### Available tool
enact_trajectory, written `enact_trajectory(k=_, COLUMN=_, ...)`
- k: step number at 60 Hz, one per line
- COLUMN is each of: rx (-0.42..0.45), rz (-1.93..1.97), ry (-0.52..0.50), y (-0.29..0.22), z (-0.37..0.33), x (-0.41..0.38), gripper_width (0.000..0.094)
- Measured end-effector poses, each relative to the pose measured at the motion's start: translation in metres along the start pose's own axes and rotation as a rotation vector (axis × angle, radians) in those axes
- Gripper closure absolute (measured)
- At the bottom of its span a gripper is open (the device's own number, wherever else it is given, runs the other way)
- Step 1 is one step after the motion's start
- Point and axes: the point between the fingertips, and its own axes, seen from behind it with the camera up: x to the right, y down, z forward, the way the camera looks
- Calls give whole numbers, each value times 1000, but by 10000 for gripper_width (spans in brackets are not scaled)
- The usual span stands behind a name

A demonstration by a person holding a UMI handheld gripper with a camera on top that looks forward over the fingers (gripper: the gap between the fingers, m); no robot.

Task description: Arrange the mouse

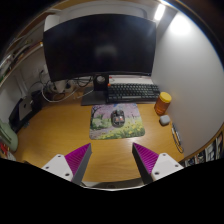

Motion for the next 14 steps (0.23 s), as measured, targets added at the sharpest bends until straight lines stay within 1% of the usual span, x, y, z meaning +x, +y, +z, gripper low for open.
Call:
enact_trajectory(k=11, rx=28, rz=-25, ry=41, y=-4, z=-5, x=1, gripper_width=87)
enact_trajectory(k=14, rx=24, rz=-24, ry=33, y=-4, z=-5, x=-1, gripper_width=81)
